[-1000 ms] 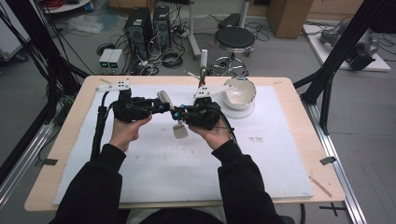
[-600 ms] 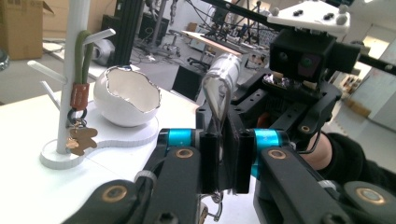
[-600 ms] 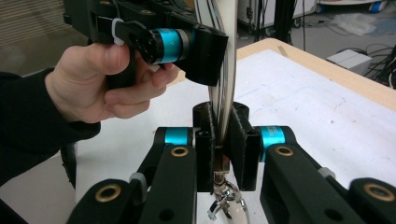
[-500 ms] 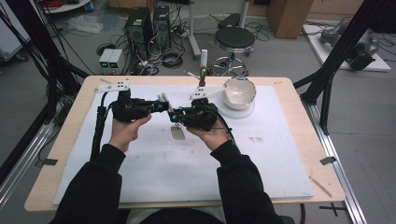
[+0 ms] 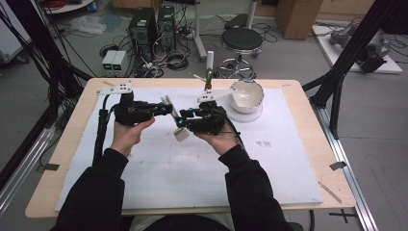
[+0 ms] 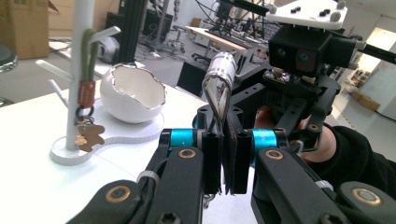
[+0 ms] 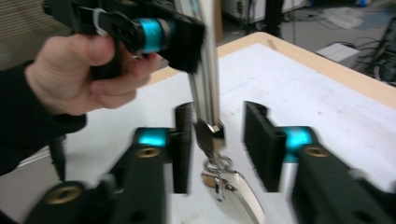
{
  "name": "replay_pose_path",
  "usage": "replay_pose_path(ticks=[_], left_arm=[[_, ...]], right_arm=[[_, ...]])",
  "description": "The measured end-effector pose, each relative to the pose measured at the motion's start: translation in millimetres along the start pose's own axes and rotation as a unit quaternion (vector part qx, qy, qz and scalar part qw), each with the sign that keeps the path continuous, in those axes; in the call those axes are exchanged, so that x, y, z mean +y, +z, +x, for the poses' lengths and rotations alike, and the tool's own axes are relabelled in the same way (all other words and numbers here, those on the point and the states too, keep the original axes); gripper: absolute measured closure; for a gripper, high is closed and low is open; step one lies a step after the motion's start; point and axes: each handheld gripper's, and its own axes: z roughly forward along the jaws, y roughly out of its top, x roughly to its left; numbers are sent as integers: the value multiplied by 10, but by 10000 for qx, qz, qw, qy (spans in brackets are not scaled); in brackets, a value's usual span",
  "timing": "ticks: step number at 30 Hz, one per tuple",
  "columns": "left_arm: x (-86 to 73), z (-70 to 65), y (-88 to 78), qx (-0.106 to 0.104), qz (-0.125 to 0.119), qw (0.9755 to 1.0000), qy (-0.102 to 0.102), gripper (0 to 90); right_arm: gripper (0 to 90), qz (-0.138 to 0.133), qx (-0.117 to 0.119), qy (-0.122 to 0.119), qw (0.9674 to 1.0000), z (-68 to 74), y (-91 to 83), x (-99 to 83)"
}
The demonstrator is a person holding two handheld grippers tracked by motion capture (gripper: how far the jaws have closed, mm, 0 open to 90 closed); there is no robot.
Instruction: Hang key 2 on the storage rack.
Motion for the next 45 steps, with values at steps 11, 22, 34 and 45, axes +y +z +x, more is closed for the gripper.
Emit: replay_pose_path(ticks=[11,22,34,45], left_arm=[[91,17,-32,230,84,9996,110,867],[88,116,-84,641,229,9973,258,867],[79,282,-38,954,481,9936,371,866],[468,367,152,1171,580,9888,725,866]], right_arm=[[163,157,-949,-69,9953,-120,-282,-202],[7,-61,-1787,-11,9839,-322,-958,-722],[7,-65,-2247,377,9737,-518,-1411,-1282],[7,-332,-2235,485,9729,-592,-1665,-1582]])
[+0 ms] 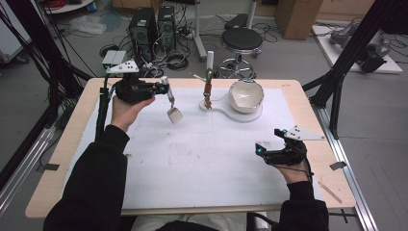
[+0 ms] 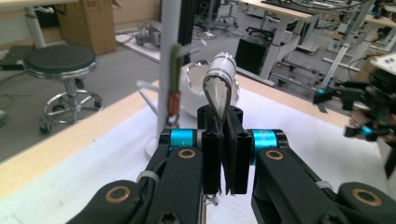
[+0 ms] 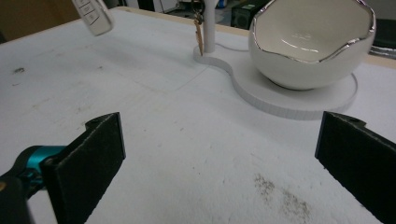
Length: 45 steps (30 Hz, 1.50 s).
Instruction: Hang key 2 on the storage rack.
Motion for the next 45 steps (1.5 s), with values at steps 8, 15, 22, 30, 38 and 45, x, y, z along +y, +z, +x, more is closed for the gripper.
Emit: replay_pose_path(ticks=[8,15,22,30,38,45], left_arm=[[253,120,232,157,203,9995,187,866],[317,158,415,263,273,9990,251,866],[384,283,541,471,271,9985,73,865],[482,421,588,856,96,9962,-93,865],[494,458,731,1066,-93,9938,-291,865],[549,410,885,1331,-72,9910,-143,865]], right_arm=[[7,-14,-174,133,9998,-2,-93,-123],[7,-1,-296,16,9996,14,-96,-185],[7,-32,-306,82,9995,28,-155,-251],[7,-20,-337,165,9993,42,-185,-305],[6,39,-266,169,9995,37,-164,-336],[6,92,-259,193,9994,32,-128,-361]])
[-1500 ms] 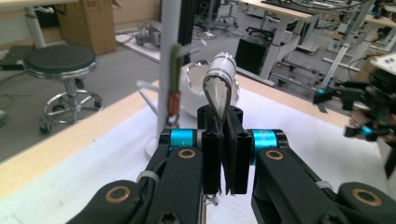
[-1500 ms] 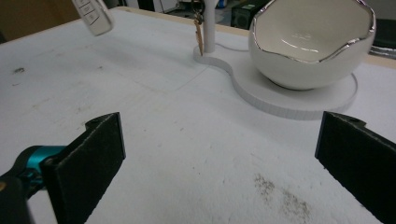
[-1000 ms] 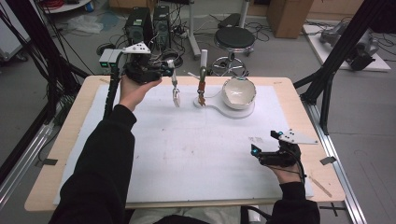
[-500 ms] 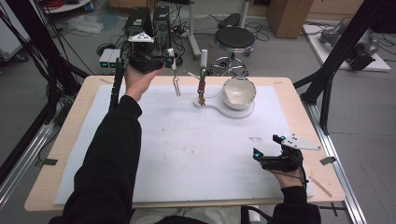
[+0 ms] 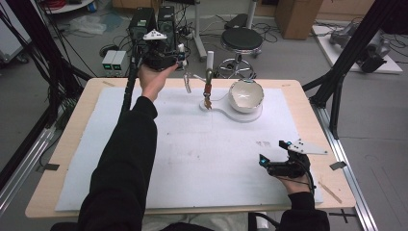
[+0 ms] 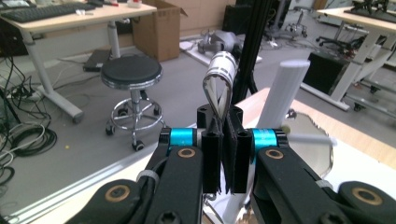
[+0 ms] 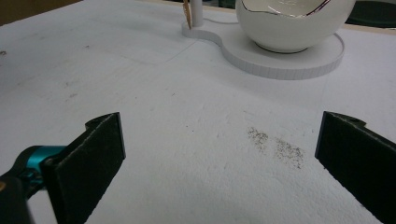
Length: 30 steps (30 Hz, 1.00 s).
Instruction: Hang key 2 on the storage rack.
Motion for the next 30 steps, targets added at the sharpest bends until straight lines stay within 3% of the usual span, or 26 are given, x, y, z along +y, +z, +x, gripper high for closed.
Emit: replay_pose_path(ticks=[10,19,30], left_arm=[[50,-141,138,122,-15,9999,104,865],[33,-236,181,-185,14,9997,140,864],[6,-342,224,-328,249,9987,284,864]], right_arm=[[6,-25,9,33,10000,-18,-1,-19],[7,-15,14,40,10000,-26,3,-29],[7,-46,-26,58,10000,-52,-17,-43]])
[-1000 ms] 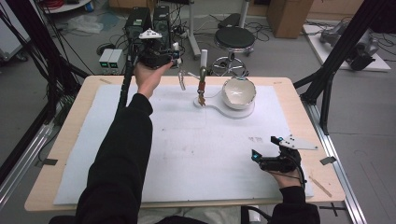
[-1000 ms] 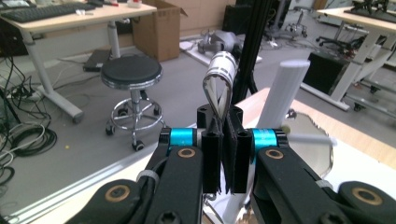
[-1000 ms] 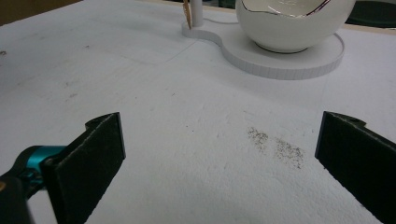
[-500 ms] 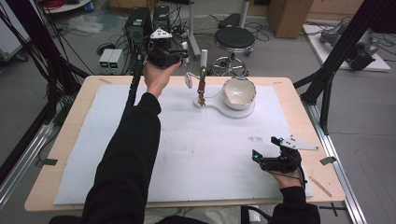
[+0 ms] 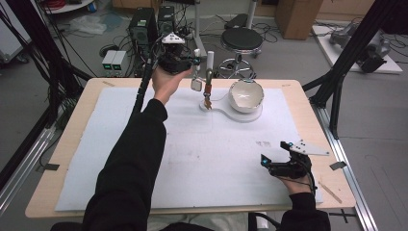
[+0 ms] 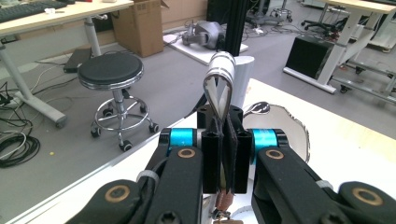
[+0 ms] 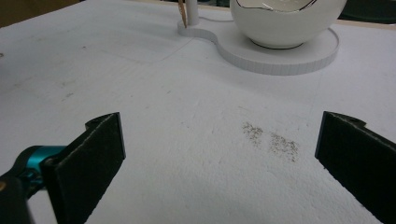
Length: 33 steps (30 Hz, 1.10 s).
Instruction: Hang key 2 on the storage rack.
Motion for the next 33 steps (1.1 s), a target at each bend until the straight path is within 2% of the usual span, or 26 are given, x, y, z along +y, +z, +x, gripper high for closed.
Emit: replay_pose_path(ticks=[6,11,13,15,16,17,19,20,22,23,24,27,28,30,33], left_arm=[[-28,51,28,28,-50,9998,-200,864],[-76,24,71,-61,55,9999,-141,860],[-111,28,87,-155,76,9996,-242,856],[-139,45,101,-188,206,9992,-299,845],[-156,66,103,-262,280,9985,-383,788],[-167,86,101,-340,333,9977,-480,788],[-194,113,83,-481,332,9966,-582,718],[-205,124,67,-476,320,9966,-584,653],[-224,136,27,-370,283,9974,-550,466],[-229,143,10,-350,282,9975,-546,466],[-233,153,-7,-344,309,9974,-556,409],[-246,165,-43,-185,528,9972,-493,173],[-257,182,-64,-244,636,9964,-499,126],[-278,204,-92,-423,761,9948,-537,111],[-301,208,-159,-481,828,9942,-484,32]], right_arm=[[7,7,15,-12,10000,8,10,-1],[7,41,37,-25,10000,17,25,-8],[7,41,38,-20,10000,16,19,-8],[7,27,38,-23,10000,16,15,-7],[7,16,66,7,10000,15,13,-8],[7,16,66,7,10000,15,13,-8],[7,50,157,129,9998,10,9,-6],[7,57,182,201,9996,11,8,-3],[7,83,203,263,9994,7,13,2],[7,83,203,263,9994,7,13,2],[7,97,198,266,9994,8,13,4],[7,102,179,204,9996,6,21,9],[7,133,206,232,9994,13,22,17],[7,122,218,207,9995,9,33,20],[7,221,253,204,9992,8,49,17]])
